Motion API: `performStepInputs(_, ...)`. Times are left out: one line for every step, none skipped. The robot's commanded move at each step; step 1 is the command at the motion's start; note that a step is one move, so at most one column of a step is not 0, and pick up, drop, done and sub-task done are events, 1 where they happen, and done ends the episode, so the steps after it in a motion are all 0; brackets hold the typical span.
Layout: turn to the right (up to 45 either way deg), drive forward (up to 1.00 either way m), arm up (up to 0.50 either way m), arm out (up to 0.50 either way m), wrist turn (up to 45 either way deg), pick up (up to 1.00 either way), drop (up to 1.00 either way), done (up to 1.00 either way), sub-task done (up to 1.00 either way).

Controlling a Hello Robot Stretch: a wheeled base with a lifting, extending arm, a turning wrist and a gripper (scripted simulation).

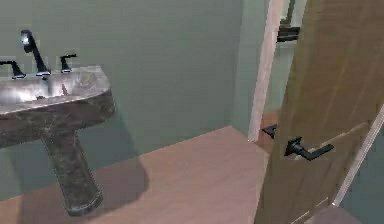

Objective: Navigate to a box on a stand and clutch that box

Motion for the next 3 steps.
performStepInputs(0.0, 1.0, 0.0, 0.0, 0.0, 0.0, 0.0, 0.0, 0.0)
performStepInputs(3.0, 0.0, 0.0, 0.0, 0.0, 0.0, 0.0, 0.0, 0.0)
performStepInputs(0.0, 0.2, 0.0, 0.0, 0.0, 0.0, 0.0, 0.0, 0.0)
